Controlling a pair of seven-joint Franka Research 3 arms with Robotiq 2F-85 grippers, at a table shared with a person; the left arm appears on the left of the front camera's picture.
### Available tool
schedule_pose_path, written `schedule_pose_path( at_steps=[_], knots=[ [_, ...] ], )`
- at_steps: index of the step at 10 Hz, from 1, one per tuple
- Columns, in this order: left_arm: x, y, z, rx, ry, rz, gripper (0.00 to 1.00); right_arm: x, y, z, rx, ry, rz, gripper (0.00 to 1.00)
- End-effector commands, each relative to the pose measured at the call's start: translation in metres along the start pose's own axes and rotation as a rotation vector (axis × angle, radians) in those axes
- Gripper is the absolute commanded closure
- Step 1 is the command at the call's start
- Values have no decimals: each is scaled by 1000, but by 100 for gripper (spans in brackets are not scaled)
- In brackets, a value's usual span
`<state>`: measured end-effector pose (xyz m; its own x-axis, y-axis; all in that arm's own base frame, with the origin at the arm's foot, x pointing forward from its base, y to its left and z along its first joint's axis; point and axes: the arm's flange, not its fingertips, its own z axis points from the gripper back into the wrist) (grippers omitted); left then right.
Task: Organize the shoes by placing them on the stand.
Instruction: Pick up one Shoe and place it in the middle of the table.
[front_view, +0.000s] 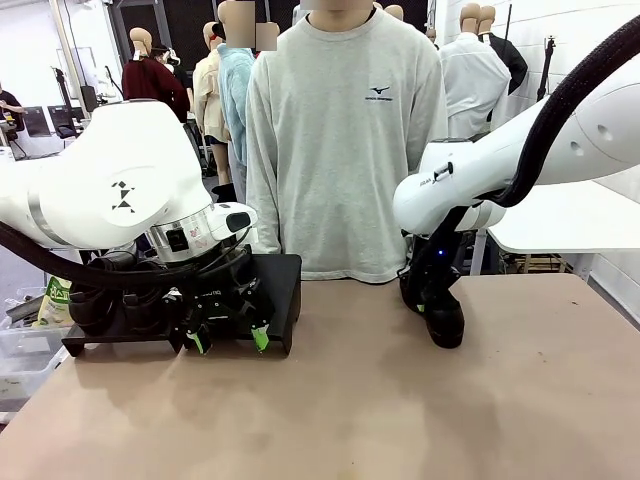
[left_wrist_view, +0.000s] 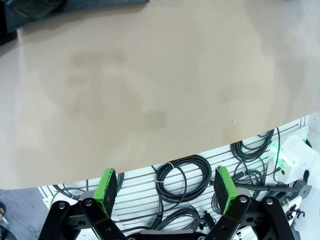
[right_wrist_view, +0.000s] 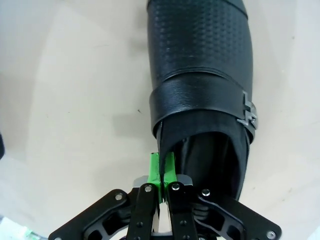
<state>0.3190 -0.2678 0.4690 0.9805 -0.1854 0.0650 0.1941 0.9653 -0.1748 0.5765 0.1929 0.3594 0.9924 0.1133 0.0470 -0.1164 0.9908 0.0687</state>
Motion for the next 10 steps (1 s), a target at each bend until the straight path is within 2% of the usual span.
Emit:
schedule_pose_path(
  at_steps=[1, 4, 7, 8, 9, 10],
  knots=[
    [1, 1, 1, -1, -1, -1, 0, -3, 3, 11, 31, 40, -95, 100],
    [1, 1, 1, -1, -1, -1, 0, -65, 48, 72, -38, -52, -167, 100],
    [1, 1, 1, -1, -1, -1, 0, -121, 88, 87, -78, -15, -209, 100],
    [1, 1, 1, -1, -1, -1, 0, -141, 98, 93, -134, -2, -179, 100],
    [1, 1, 1, -1, -1, -1, 0, -108, 85, 91, -39, -21, -172, 100],
    [1, 1, 1, -1, -1, -1, 0, -108, 85, 91, -39, -21, -172, 100]
  ],
)
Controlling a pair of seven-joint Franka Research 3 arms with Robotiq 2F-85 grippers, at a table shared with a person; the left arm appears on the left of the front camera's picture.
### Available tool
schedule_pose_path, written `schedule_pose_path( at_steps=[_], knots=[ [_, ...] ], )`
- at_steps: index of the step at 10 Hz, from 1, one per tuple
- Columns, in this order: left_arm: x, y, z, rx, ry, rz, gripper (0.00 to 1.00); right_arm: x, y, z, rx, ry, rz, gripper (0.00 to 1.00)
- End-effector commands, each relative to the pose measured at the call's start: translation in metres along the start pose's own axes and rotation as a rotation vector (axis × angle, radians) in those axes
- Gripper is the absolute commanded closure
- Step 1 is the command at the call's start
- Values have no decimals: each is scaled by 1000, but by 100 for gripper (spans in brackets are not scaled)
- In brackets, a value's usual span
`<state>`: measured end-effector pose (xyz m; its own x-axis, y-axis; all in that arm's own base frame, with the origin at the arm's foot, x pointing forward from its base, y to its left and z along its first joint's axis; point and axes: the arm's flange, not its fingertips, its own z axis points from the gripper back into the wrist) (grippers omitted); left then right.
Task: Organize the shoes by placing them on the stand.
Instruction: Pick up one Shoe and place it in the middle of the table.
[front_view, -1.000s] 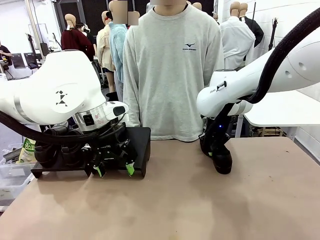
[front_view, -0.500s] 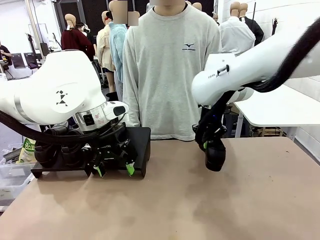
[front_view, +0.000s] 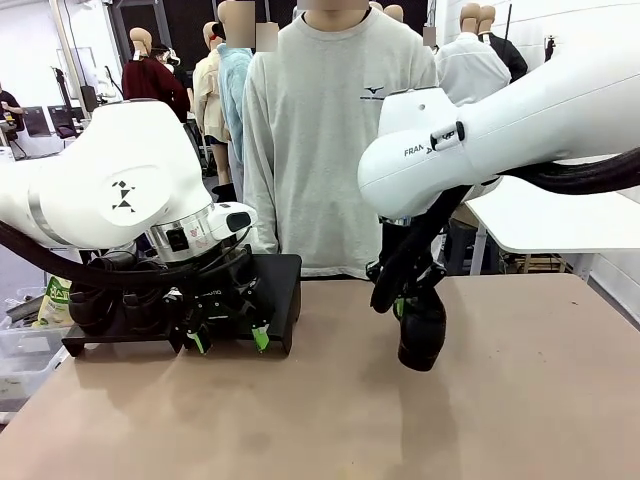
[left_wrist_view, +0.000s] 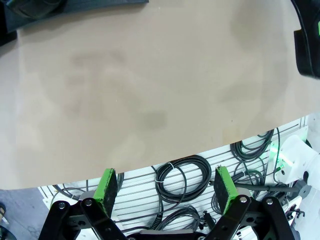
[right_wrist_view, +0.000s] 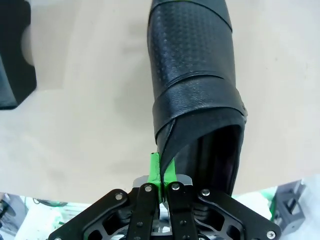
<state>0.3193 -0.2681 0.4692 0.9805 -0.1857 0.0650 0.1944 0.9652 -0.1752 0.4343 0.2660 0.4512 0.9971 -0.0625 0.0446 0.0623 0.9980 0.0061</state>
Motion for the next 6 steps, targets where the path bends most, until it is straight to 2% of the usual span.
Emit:
schedule_pose_path(
  at_steps=[1, 2, 3, 4, 5, 6],
  knots=[
    [1, 1, 1, -1, -1, -1, 0, 22, -7, -1, 33, -14, 4, 100],
    [1, 1, 1, -1, -1, -1, 0, 0, 0, 0, 0, 0, 0, 100],
    [1, 1, 1, -1, -1, -1, 0, -11, 16, -14, -86, -9, -99, 100],
    [1, 1, 1, -1, -1, -1, 0, -31, 34, -5, -240, -77, -180, 100],
    [1, 1, 1, -1, -1, -1, 0, -53, 47, 4, -345, -134, -238, 100],
    [1, 1, 1, -1, -1, -1, 0, -75, 55, 6, -389, -160, -257, 100]
  ],
)
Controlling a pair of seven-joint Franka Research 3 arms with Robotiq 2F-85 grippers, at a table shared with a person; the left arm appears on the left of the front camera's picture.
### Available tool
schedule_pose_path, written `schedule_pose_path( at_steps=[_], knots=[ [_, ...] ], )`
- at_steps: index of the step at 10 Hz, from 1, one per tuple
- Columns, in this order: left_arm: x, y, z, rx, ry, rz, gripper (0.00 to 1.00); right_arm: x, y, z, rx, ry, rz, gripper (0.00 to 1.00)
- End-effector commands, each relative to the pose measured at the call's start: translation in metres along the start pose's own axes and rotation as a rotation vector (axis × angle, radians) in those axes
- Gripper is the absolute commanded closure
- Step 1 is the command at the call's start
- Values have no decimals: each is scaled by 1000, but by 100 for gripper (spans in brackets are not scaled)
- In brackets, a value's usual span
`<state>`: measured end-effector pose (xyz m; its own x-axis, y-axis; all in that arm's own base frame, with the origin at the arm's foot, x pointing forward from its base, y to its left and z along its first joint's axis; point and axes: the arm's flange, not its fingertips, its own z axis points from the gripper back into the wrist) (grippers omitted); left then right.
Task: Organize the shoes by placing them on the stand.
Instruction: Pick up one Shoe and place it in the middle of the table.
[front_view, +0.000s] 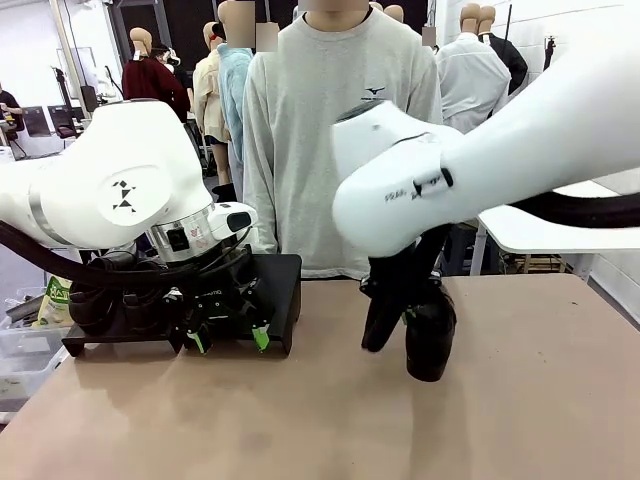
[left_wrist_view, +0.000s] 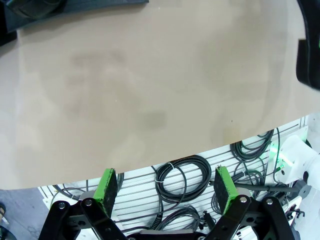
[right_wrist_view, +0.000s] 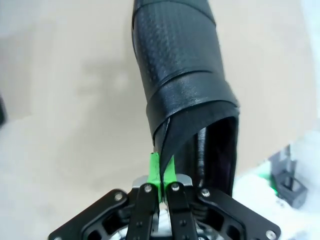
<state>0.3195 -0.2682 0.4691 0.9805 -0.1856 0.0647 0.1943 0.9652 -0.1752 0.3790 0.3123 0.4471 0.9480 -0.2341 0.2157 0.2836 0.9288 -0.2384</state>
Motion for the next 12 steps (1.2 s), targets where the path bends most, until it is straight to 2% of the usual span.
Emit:
schedule_pose_path(
  at_steps=[1, 3, 6, 12],
  knots=[
    [1, 1, 1, -1, -2, -1, 0, -27, 7, 10, -131, -35, -29, 100],
    [1, 1, 1, -1, -2, -1, 0, -45, 10, -4, -119, -29, 22, 100],
    [1, 1, 1, -1, -2, -1, 0, -43, -5, -34, 70, 50, 206, 100],
    [1, 1, 1, -1, -2, -1, 0, -64, -4, -43, 213, 126, 342, 100]
  ],
)
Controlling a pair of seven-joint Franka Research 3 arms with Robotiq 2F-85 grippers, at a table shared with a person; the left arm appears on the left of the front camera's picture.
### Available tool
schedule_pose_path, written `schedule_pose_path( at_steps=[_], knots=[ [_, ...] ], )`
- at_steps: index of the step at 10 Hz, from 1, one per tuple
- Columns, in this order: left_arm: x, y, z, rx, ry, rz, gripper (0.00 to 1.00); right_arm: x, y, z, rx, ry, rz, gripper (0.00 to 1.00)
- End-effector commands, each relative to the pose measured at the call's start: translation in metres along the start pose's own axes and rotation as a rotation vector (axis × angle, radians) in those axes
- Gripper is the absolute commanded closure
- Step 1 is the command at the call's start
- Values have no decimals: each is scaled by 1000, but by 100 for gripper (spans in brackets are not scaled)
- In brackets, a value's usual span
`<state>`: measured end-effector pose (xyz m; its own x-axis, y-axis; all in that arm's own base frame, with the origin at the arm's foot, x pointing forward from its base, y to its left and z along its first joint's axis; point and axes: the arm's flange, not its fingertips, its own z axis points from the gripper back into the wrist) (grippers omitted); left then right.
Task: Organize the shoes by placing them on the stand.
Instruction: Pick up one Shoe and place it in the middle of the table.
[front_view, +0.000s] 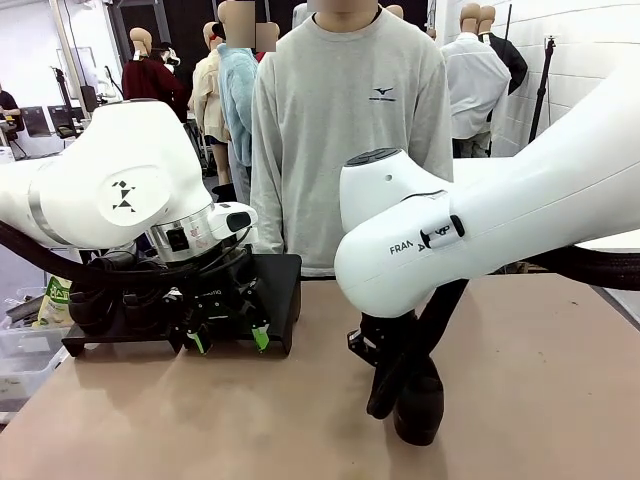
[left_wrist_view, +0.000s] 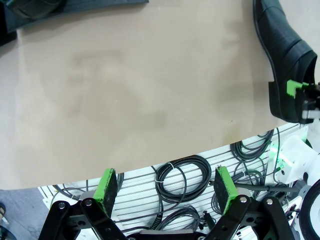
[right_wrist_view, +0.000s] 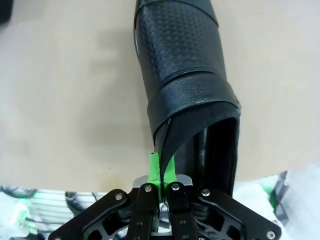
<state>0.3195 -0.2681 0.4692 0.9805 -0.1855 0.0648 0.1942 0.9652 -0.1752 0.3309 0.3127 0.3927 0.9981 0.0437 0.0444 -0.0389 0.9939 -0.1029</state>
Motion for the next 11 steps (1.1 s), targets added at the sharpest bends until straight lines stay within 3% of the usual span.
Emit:
schedule_pose_path(
  at_steps=[1, 5, 6, 10, 11],
  knots=[
    [1, 1, 1, -1, -2, -1, 0, -8, 2, -1, 28, 18, 62, 100],
    [1, 1, 1, -1, -2, -1, 0, -6, -1, -4, 40, 49, 59, 100],
    [1, 1, 1, -1, -2, -1, 0, -4, -1, -4, 49, 59, 56, 91],
    [1, 1, 1, -1, -2, -1, 0, -2, -2, -4, 94, 60, 35, 12],
    [1, 1, 1, -1, -2, -1, 0, -3, -3, -2, 113, 48, 18, 0]
  ],
)
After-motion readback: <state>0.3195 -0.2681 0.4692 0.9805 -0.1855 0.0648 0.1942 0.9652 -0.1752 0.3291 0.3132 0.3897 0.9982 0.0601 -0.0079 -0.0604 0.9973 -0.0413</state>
